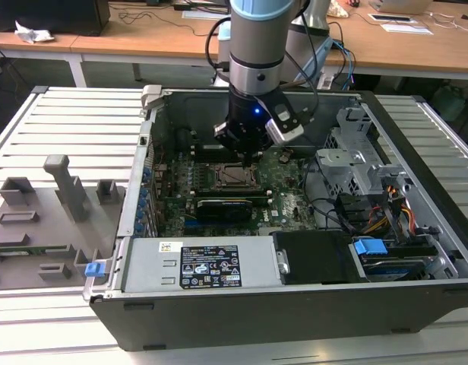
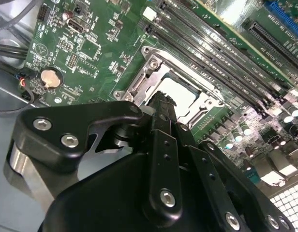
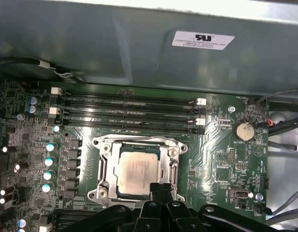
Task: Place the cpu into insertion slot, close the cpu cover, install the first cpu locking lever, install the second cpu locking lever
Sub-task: 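Install the second cpu locking lever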
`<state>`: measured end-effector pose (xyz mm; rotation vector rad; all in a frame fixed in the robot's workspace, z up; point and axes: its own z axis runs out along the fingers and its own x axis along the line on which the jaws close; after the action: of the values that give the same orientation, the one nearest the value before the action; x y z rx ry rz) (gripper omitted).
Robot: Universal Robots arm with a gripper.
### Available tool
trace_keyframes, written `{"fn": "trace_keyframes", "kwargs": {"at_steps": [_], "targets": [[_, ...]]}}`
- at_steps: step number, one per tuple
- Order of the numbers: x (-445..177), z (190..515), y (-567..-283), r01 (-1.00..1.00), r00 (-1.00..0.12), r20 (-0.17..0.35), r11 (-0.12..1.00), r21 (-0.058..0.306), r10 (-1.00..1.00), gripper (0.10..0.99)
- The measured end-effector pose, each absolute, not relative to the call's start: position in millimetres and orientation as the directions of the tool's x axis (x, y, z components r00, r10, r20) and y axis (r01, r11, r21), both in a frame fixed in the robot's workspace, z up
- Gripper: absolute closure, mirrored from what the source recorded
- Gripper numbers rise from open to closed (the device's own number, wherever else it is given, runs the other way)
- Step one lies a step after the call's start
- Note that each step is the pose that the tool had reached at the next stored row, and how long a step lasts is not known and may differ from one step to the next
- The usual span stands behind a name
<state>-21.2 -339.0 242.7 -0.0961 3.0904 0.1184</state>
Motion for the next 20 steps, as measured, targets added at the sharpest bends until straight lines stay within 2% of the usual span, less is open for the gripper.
{"fn": "trace_keyframes", "kwargs": {"at_steps": [10,20], "targets": [[-21,242,-352,-0.063,-0.997,-0.046,0.994,0.084,-0.06,0.98],[-21,236,-367,-0.062,-0.998,-0.039,0.991,0.122,-0.058,0.98]]}}
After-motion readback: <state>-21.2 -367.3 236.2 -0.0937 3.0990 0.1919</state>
